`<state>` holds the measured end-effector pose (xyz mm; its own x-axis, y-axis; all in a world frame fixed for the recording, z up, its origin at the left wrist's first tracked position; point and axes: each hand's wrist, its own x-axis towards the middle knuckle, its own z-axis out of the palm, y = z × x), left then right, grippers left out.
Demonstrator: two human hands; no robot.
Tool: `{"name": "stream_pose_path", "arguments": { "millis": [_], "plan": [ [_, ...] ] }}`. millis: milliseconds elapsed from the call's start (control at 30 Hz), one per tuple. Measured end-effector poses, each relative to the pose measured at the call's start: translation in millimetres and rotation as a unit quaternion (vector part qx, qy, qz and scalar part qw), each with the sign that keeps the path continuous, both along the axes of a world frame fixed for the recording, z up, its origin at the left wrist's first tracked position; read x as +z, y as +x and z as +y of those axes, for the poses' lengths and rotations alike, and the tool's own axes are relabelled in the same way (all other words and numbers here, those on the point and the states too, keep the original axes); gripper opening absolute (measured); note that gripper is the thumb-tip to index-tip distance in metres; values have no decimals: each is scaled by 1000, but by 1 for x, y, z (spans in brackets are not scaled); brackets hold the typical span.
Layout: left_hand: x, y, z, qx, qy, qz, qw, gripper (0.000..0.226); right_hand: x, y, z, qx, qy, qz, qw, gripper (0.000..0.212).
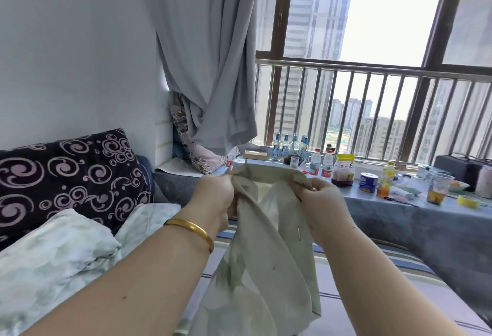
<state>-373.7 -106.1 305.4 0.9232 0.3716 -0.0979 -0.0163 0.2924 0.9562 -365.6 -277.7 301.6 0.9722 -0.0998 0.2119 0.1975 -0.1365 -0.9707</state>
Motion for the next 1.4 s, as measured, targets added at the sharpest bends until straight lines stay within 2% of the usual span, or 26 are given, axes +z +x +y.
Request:
{"name": "stream_pose_path", "arguments": {
  "millis": [100,167,233,300,400,467,533,600,667,767,900,1000,1067,1133,1267,1400],
  "plan": [
    [8,-5,-2,-31,-103,-1,994,27,1,-12,10,41,-43,-21,998,9],
    [11,-11,-10,-86,-135,-12,987,35,1,-20,26,88,-77,-14,993,11],
    [9,-19,-20,-143,-135,-28,980,27,0,-23,40,110,-108,-18,988,15],
    [4,-22,-25,-140,-111,-43,983,12,1,-25,49,102,-143,-36,984,12],
    [2,-22,-23,-132,-99,-43,985,15,-2,-25,46,104,-120,-23,987,12],
    [1,-22,-20,-116,-67,-28,991,22,-4,-23,40,105,-63,10,992,24],
    [-1,-22,-17,-98,27,-2,995,23,-7,-21,34,93,2,49,994,32],
    [-6,-19,-13,-113,122,22,986,31,-11,-20,29,100,64,82,990,21],
    [-11,-17,-10,-131,147,16,980,37,-14,-20,25,116,96,109,982,18],
    [-17,-13,-10,-112,76,-15,991,36,-16,-20,23,130,112,118,978,24],
    [-22,-11,-11,-98,-25,-47,994,18,-17,-22,27,123,110,106,981,20],
    [-25,-17,-14,-105,-50,-30,993,34,-19,-24,29,109,114,102,982,9],
    [-25,-21,-17,-133,-68,-16,989,35,-23,-24,31,88,120,96,984,9],
    [-27,-24,-19,-143,-28,-3,989,38,-27,-23,34,72,123,92,985,13],
    [-28,-28,-23,-145,151,52,976,64,-32,-19,40,57,139,94,984,10],
    [-28,-33,-26,-202,190,39,960,60,-32,-17,41,50,157,90,982,7]
  ]
}}
